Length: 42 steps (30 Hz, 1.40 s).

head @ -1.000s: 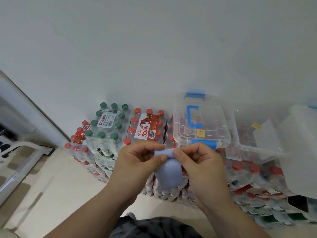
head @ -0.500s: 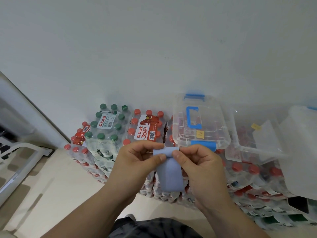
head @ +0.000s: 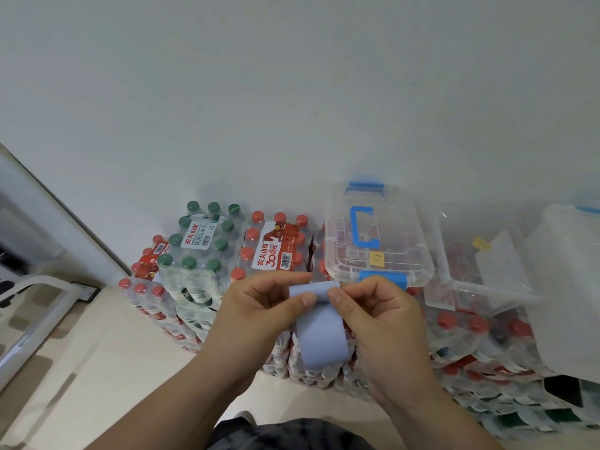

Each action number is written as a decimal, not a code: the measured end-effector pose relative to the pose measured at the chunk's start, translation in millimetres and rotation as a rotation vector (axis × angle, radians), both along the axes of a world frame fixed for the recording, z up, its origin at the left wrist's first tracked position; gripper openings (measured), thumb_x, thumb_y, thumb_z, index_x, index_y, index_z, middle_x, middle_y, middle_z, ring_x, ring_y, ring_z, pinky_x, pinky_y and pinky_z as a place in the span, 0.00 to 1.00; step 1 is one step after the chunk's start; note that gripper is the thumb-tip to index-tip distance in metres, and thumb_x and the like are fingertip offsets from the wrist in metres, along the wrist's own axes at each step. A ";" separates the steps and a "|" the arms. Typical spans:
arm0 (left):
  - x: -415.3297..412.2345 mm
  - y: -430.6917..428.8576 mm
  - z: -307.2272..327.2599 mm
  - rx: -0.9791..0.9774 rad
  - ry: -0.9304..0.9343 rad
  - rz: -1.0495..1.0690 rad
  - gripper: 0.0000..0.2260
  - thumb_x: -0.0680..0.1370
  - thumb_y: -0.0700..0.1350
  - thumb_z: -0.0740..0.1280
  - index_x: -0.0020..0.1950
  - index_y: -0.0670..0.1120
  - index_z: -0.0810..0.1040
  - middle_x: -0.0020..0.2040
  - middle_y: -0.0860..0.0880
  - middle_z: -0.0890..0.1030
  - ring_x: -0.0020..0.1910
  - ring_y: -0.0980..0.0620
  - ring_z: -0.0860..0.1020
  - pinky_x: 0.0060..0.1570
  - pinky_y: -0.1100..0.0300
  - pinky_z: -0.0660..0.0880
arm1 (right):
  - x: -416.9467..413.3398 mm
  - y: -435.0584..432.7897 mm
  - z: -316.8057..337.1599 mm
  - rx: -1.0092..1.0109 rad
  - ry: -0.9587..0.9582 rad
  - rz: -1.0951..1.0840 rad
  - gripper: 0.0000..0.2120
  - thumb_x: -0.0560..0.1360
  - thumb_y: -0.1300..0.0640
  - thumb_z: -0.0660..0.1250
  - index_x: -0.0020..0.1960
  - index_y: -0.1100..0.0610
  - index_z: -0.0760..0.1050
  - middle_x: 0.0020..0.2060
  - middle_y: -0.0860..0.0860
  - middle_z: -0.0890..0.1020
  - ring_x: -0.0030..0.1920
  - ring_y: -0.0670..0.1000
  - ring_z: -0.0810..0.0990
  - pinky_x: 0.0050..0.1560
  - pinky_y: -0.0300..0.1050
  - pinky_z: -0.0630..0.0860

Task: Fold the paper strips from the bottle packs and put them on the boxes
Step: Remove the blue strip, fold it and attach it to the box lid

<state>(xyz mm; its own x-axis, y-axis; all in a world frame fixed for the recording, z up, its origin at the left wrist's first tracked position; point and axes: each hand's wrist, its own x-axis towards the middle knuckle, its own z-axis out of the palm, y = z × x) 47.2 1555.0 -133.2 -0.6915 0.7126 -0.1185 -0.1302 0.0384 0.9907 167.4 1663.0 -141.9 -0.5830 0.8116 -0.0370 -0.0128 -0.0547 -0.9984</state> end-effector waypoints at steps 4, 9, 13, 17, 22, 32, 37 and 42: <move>-1.2 -0.2 -0.7 -0.013 0.011 0.023 0.13 0.67 0.44 0.74 0.51 0.43 0.86 0.47 0.43 0.87 0.49 0.41 0.84 0.48 0.43 0.82 | -1.0 -3.4 -0.5 -0.058 0.023 0.018 0.06 0.65 0.48 0.73 0.37 0.50 0.81 0.40 0.52 0.86 0.41 0.51 0.86 0.39 0.45 0.84; -0.8 -1.4 -0.3 -0.013 0.013 0.013 0.14 0.67 0.42 0.74 0.51 0.42 0.86 0.47 0.45 0.87 0.49 0.43 0.84 0.49 0.45 0.83 | -1.6 -4.4 0.2 -0.065 -0.005 0.014 0.11 0.65 0.46 0.72 0.37 0.53 0.81 0.38 0.53 0.86 0.40 0.53 0.86 0.39 0.47 0.84; -0.5 -2.8 -1.9 -0.006 -0.024 -0.011 0.15 0.68 0.41 0.73 0.53 0.42 0.85 0.47 0.48 0.87 0.48 0.47 0.85 0.43 0.54 0.83 | -1.1 -4.7 0.7 -0.028 -0.021 0.003 0.08 0.67 0.47 0.73 0.37 0.52 0.80 0.37 0.52 0.86 0.38 0.51 0.86 0.36 0.44 0.83; -0.4 -3.0 -1.7 -0.024 -0.025 -0.014 0.11 0.72 0.40 0.72 0.53 0.43 0.85 0.46 0.50 0.87 0.46 0.50 0.85 0.41 0.59 0.81 | -0.4 -5.5 0.1 0.010 -0.026 -0.005 0.08 0.67 0.46 0.72 0.38 0.51 0.81 0.37 0.52 0.85 0.39 0.51 0.85 0.39 0.47 0.83; -0.9 -4.6 0.4 -0.005 -0.024 -0.009 0.14 0.69 0.41 0.73 0.54 0.41 0.84 0.48 0.46 0.87 0.49 0.46 0.85 0.48 0.51 0.83 | -0.6 -5.1 0.3 -0.067 -0.008 0.024 0.15 0.64 0.43 0.73 0.40 0.54 0.79 0.39 0.53 0.86 0.41 0.53 0.86 0.39 0.49 0.83; 2.3 -5.7 -0.8 -0.014 -0.022 -0.029 0.11 0.73 0.37 0.72 0.55 0.44 0.85 0.48 0.47 0.87 0.48 0.49 0.85 0.42 0.60 0.81 | 1.1 -6.8 -3.2 0.021 0.005 -0.022 0.07 0.67 0.49 0.73 0.39 0.53 0.81 0.40 0.50 0.86 0.41 0.51 0.85 0.40 0.46 0.85; 6.3 -6.7 1.6 -0.012 -0.008 -0.059 0.11 0.75 0.33 0.71 0.55 0.42 0.85 0.48 0.47 0.87 0.50 0.50 0.85 0.47 0.59 0.82 | 2.4 -10.8 -3.2 0.080 -0.009 0.006 0.07 0.69 0.48 0.71 0.38 0.51 0.82 0.40 0.47 0.85 0.43 0.49 0.84 0.44 0.44 0.84; 4.6 -5.2 2.8 -0.003 0.041 -0.072 0.11 0.74 0.34 0.72 0.55 0.44 0.85 0.49 0.48 0.87 0.50 0.51 0.85 0.48 0.57 0.83 | 2.6 -9.7 -3.9 0.063 -0.019 0.034 0.08 0.70 0.49 0.71 0.42 0.54 0.83 0.41 0.49 0.86 0.43 0.50 0.85 0.44 0.46 0.85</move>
